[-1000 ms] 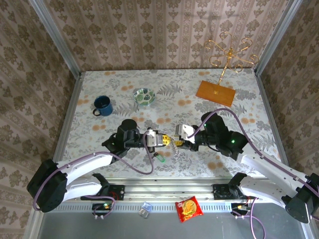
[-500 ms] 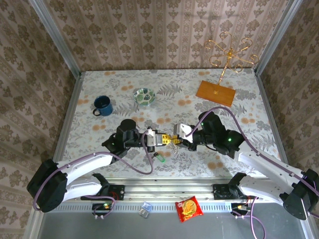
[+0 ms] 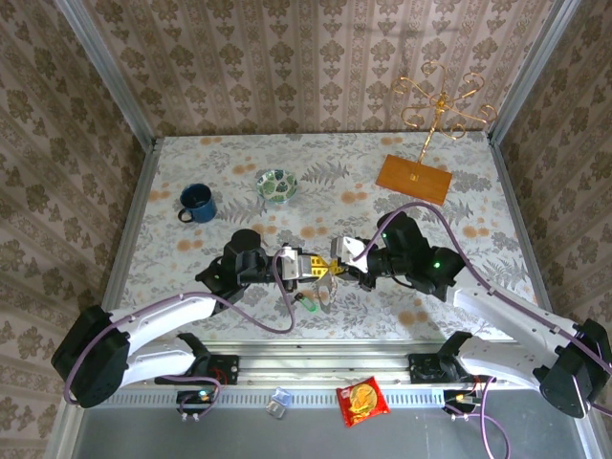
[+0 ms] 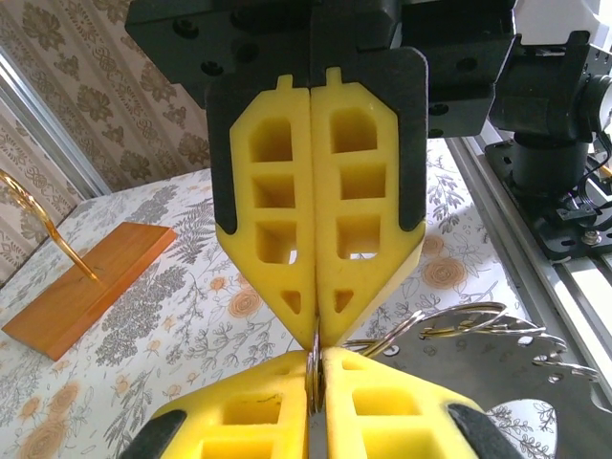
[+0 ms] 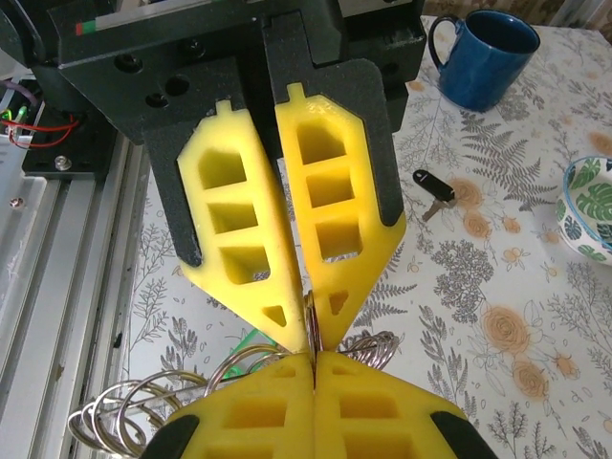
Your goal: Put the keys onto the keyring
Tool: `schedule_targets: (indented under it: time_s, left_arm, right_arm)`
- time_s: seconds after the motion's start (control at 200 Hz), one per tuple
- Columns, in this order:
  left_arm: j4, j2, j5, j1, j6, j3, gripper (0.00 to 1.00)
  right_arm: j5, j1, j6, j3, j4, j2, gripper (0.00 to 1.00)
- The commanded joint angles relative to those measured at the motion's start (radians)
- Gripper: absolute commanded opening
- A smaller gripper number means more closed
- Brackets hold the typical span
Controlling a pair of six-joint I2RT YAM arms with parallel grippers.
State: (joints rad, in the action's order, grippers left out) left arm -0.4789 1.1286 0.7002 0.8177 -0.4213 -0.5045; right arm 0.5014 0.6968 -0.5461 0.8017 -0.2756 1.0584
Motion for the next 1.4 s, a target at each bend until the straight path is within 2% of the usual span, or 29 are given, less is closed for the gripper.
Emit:
schedule_targets:
  time_s: [0.0,0.17,0.315,0.39,0.445,0.56,0.63,0.675,0.845,0.95,1.095,1.26,1.395]
  left_arm:
    - [-0.077,-0.004,-0.008,0.009,0.02,-0.006,0.11]
    - [-0.075,-0.004,-0.002,0.009,0.026,-0.006,0.0]
    - [-0.044,-0.036,-0.05,0.012,0.04,-0.006,0.0]
    - [-0.032,-0.063,-0.116,0.013,0.037,0.006,0.0]
    - [-0.03,-0.084,-0.166,0.017,0.04,0.017,0.0]
    - [-0.022,-0.124,-0.303,0.022,0.084,0.041,0.0]
    - [-0.005,-0.149,-0.381,0.024,0.134,0.044,0.0]
    - [0.012,-0.164,-0.426,0.023,0.174,0.045,0.0]
    - [0.101,-0.232,-0.545,0.023,0.287,0.049,0.0]
    - [0.145,-0.271,-0.604,0.024,0.332,0.065,0.0]
    - [0.248,-0.313,-0.731,0.024,0.421,0.066,0.0]
    - [0.359,-0.355,-0.836,0.024,0.519,0.06,0.0]
    - [0.44,-0.424,-0.985,0.024,0.608,0.063,0.0]
  right_arm:
    - [0.036,0.023,-0.008,0.037,-0.02,0.012,0.0]
    - [0.023,0.026,0.0,0.035,-0.013,0.012,0.0]
    - [-0.069,0.02,0.067,-0.026,0.061,-0.077,0.29]
    - [-0.127,0.013,0.152,-0.073,0.107,-0.167,0.44]
    - [-0.162,0.012,0.211,-0.101,0.125,-0.219,0.48]
    - [-0.284,0.013,0.451,-0.186,0.179,-0.283,0.48]
    - [-0.399,0.017,0.638,-0.206,0.151,-0.283,0.39]
    - [-0.443,0.022,0.772,-0.202,0.106,-0.276,0.39]
    - [-0.47,0.051,1.034,-0.173,0.025,-0.18,0.37]
    - [-0.435,0.081,1.052,-0.143,-0.013,-0.073,0.35]
    - [-0.424,0.153,0.987,-0.09,-0.055,0.06,0.37]
    - [-0.449,0.26,0.913,-0.078,-0.008,0.148,0.38]
    - [-0.486,0.356,0.841,-0.071,0.055,0.224,0.39]
